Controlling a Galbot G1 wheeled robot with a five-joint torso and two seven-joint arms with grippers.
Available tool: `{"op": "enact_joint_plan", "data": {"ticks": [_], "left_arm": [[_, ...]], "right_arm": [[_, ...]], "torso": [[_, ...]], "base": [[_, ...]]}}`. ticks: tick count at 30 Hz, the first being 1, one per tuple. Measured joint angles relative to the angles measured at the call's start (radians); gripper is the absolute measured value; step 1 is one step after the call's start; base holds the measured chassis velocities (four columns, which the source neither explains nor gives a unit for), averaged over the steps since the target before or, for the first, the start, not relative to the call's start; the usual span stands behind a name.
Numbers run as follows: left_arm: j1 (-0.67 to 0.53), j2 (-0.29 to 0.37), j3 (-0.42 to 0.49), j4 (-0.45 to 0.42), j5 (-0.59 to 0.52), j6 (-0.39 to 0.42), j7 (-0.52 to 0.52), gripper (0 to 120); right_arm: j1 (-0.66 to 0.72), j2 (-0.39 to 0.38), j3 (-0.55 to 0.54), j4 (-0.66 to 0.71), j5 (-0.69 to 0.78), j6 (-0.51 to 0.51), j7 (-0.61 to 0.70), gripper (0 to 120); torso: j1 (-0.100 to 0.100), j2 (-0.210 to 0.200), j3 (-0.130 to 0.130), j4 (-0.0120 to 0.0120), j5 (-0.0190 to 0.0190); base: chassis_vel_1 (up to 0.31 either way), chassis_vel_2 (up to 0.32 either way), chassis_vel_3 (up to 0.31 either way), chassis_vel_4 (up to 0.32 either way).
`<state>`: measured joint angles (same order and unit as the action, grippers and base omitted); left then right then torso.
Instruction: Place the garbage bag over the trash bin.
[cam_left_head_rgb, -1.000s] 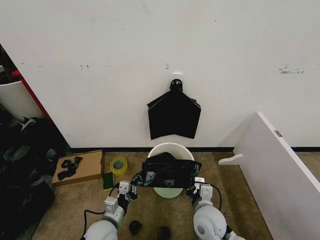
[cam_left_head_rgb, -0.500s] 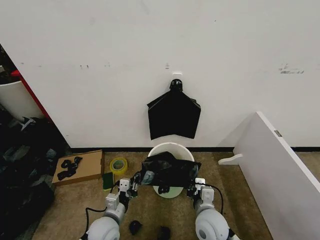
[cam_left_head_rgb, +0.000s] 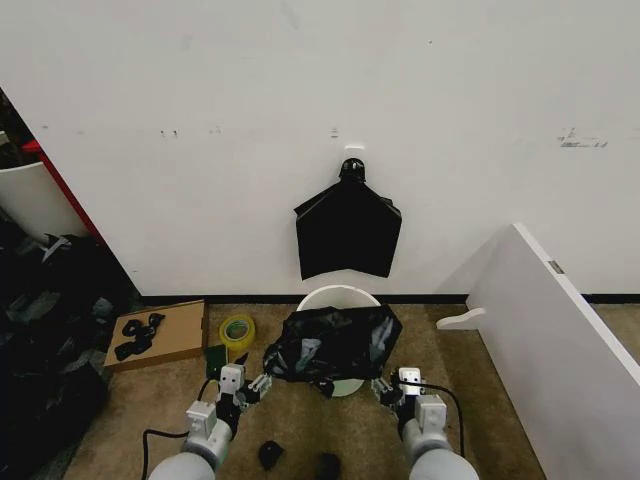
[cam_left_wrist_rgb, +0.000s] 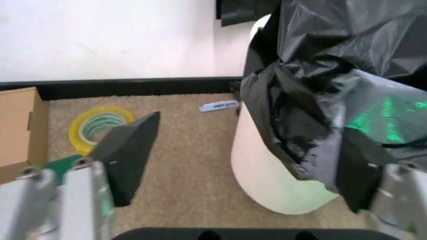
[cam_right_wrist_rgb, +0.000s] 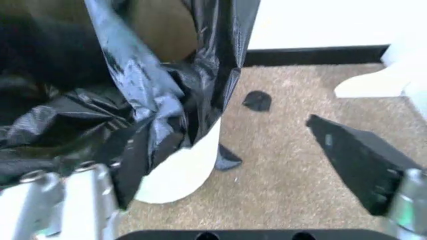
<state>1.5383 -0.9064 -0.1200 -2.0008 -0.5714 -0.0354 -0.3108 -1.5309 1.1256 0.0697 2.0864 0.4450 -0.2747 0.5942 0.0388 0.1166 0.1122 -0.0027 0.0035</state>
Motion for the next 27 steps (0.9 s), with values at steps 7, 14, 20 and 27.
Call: {"op": "enact_joint_plan", "data": {"ticks": [7, 14, 20, 27], "left_arm": [[0.029, 0.033, -0.005, -0.055, -0.042, -0.008, -0.007, 100], [0.04, 0.059, -0.036, -0.025, -0.115, -0.036, -0.004, 100], [0.021, 0.079, -0.117, -0.004, -0.249, -0.049, 0.017, 100], [-0.003, 0.11, -0.165, 0.011, -0.333, -0.045, 0.036, 100]], "right_arm": [[-0.044, 0.011, 0.022, 0.016, -0.018, 0.033, 0.003, 100], [-0.015, 0.03, 0.022, -0.017, -0.012, 0.035, 0.024, 100], [-0.002, 0.033, 0.023, -0.034, -0.009, 0.032, 0.029, 100], [0.013, 0.034, 0.023, -0.05, -0.008, 0.029, 0.032, 100]], "torso": [[0.0, 0.0, 0.0, -0.0005, 0.0], [0.0, 0.0, 0.0, 0.0002, -0.0001], [0.0, 0.0, 0.0, 0.0, -0.0002], [0.0, 0.0, 0.0, 0.0, -0.0002]], "base": [[0.0, 0.0, 0.0, 0.0], [0.0, 0.0, 0.0, 0.0], [0.0, 0.0, 0.0, 0.0], [0.0, 0.0, 0.0, 0.0]]}}
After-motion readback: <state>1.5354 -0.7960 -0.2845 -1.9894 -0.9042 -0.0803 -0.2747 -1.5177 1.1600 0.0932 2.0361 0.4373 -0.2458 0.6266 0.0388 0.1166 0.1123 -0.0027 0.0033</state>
